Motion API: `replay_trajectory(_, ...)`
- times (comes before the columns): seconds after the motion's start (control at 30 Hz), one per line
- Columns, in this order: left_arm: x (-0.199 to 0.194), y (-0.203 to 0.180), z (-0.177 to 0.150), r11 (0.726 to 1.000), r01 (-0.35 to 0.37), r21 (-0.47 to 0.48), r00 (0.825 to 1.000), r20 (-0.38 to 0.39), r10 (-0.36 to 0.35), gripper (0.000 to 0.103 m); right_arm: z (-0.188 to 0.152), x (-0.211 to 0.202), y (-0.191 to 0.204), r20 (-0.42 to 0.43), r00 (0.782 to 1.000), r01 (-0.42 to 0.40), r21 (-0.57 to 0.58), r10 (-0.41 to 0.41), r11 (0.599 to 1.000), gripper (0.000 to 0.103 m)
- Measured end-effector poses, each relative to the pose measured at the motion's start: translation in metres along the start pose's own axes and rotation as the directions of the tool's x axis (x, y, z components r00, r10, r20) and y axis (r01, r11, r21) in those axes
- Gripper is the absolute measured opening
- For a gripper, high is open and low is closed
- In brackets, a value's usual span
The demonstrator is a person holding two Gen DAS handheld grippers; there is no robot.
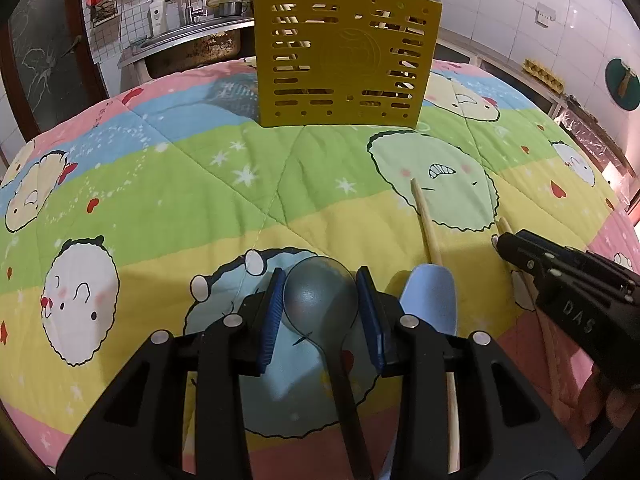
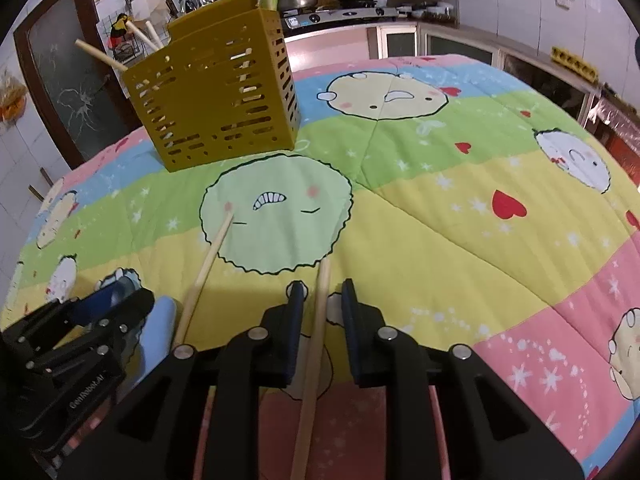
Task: Organize utensils
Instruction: 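Close the left tool on the metal spoon handle while the right tool holds its chopstick, then lift the metal spoon and chopstick up over the yellow holder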
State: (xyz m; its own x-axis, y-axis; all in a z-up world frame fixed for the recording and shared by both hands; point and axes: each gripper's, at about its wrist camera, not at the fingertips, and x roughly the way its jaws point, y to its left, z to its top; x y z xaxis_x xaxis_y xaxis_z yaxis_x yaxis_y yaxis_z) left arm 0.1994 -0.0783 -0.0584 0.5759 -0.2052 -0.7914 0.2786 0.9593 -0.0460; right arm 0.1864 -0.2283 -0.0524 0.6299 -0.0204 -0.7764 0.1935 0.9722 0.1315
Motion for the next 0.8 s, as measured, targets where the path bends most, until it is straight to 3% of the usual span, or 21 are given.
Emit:
replay_trajectory(0.17,0.000,0.001,0.002,1.000,0.004,-0.009,1.000,0.003,-0.004,0.035,0.006,0.002,0.008,0.001,0.999,0.038,-0.037,-0.038,0.999,0.007)
replay_trajectory(0.37,-0.008,0.003,0.006,1.000,-0.008,-0.012,0.999,0.039,0.008,0.035,0.013,-0.010,0.005,0.043,0.999,0.027,-0.028,-0.026,0.999,0.006)
replay_trajectory(0.5,-0.024,0.004,0.012,1.000,-0.020,-0.004,0.995,0.096,0.020,0.035,0.021,-0.024,0.000,0.093,0.995,-0.023,0.006,0.023,1.000,0.006)
replay_trajectory(0.8,-0.073,0.009,0.025,0.998,-0.056,-0.004,0.958,0.281,0.055,0.035,0.038,-0.061,-0.007,0.258,0.964,-0.071,0.033,0.060,0.997,0.006)
